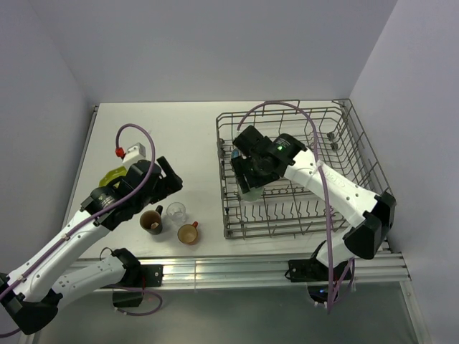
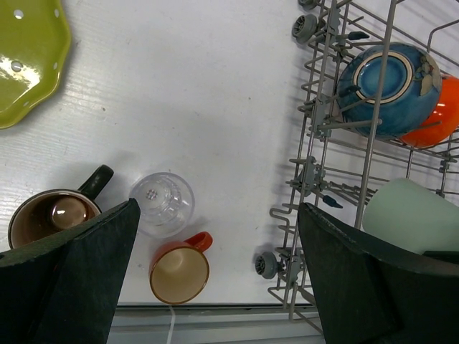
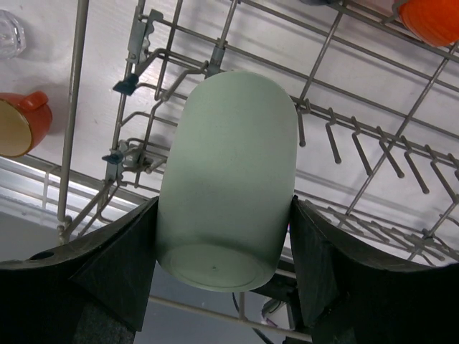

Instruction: Load the mixed dishes into the dish rack

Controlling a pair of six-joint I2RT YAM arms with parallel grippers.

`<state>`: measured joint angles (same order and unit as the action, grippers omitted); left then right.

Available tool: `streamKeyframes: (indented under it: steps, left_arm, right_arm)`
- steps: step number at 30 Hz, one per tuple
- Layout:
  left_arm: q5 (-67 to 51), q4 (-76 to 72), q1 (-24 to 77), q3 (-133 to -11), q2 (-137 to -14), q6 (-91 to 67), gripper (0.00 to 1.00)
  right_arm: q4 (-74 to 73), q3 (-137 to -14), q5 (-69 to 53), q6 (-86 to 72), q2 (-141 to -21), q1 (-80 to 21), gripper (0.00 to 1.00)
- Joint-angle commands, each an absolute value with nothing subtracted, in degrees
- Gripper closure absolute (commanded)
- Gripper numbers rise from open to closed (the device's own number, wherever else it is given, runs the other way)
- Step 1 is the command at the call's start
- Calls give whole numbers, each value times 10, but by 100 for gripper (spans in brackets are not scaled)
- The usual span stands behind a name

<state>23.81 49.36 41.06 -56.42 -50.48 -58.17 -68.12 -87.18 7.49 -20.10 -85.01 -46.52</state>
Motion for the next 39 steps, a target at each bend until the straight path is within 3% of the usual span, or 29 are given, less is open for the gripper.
streamKeyframes:
  steps: [1, 10, 12, 14, 15, 16, 19, 27, 35, 39]
  left_arm:
    - [236, 487, 407, -567, -503, -567, 1]
    - [234, 519, 404, -565, -535, -577, 1]
    - [224, 519, 404, -559, -540, -579, 1]
    - [220, 524, 403, -551, -548, -584, 1]
    - [219, 526, 403, -548, -550, -587, 1]
    - [218, 528, 403, -541, -552, -592, 1]
    - [208, 527, 403, -528, -555, -597, 1]
    - [203, 525, 403, -515, -584, -598, 5]
    - [185, 489, 403, -514, -627, -578, 21]
    - [187, 486, 403, -522, -655, -577, 22]
  right_arm:
    - [-635, -866, 85, -202, -862, -468, 100]
    - [-598, -843, 86, -198, -890, -452, 93]
    - [-590, -832, 88, -199, -890, -447, 84]
    - [-579, -825, 91, -200, -885, -447, 67]
    - [-577, -823, 94, -202, -882, -447, 53]
    - [-571, -822, 97, -203, -875, -447, 31]
    - [-567, -825, 103, -200, -853, -447, 16]
    - [-581, -860, 105, -200, -791, -447, 9]
    - [-584, -865, 102, -200, -732, -447, 9]
    - [-588, -860, 105, -197, -712, -448, 9]
